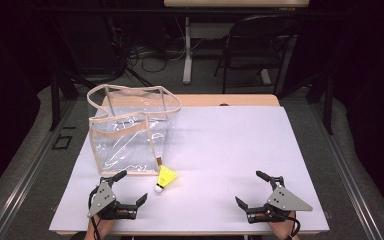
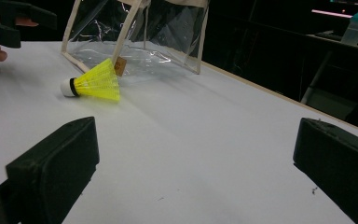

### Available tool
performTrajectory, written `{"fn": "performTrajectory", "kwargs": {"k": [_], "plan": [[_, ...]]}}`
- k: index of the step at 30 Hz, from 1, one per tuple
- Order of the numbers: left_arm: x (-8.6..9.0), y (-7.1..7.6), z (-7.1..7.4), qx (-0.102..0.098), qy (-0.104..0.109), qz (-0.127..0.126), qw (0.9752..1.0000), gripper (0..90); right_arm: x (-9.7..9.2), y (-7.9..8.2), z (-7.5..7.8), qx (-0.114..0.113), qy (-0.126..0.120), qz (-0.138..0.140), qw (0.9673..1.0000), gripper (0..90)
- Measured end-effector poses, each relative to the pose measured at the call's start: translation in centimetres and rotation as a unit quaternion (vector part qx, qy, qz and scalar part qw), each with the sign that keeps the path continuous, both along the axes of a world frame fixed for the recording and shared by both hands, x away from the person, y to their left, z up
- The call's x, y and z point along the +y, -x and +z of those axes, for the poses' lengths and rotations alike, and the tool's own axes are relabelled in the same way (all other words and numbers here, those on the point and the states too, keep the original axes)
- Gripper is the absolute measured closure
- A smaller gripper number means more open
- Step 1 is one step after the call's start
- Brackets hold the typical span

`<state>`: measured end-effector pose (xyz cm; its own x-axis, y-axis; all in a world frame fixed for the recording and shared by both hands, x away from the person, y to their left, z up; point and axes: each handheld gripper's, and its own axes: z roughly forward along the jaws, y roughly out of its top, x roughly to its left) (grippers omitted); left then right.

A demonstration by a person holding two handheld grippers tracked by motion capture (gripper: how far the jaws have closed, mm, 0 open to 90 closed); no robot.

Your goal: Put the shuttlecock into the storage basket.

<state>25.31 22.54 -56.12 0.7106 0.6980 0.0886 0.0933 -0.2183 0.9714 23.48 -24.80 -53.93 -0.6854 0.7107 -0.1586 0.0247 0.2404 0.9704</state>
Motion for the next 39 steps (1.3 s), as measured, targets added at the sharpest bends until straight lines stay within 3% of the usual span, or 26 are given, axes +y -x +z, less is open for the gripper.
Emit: {"fn": "performTrajectory", "kwargs": {"k": [15,24,28,35,39], "plan": [[-1.1,0.2,-0.2,0.015,-0.017,-0.010,0.9997,0.0,0.1,-0.1,0.0,0.003,-0.001,0.000,1.0000,0.0],[-1.5,-0.1,0.0,0.024,-0.016,0.012,0.9995,0.0,0.4,-0.3,-0.2,0.009,0.003,0.006,0.9999,0.0],[-2.1,-0.3,0.1,0.041,-0.032,0.025,0.9983,0.0,0.5,-0.4,-0.1,0.008,0.005,0.006,0.9999,0.0],[-3.1,-0.8,0.3,0.074,-0.040,0.033,0.9959,0.0,0.4,-0.5,-0.2,0.012,0.004,0.004,0.9999,0.0],[-3.7,-1.0,0.6,0.082,-0.047,0.043,0.9946,0.0,0.4,-0.5,-0.2,0.011,0.005,0.005,0.9999,0.0]]}}
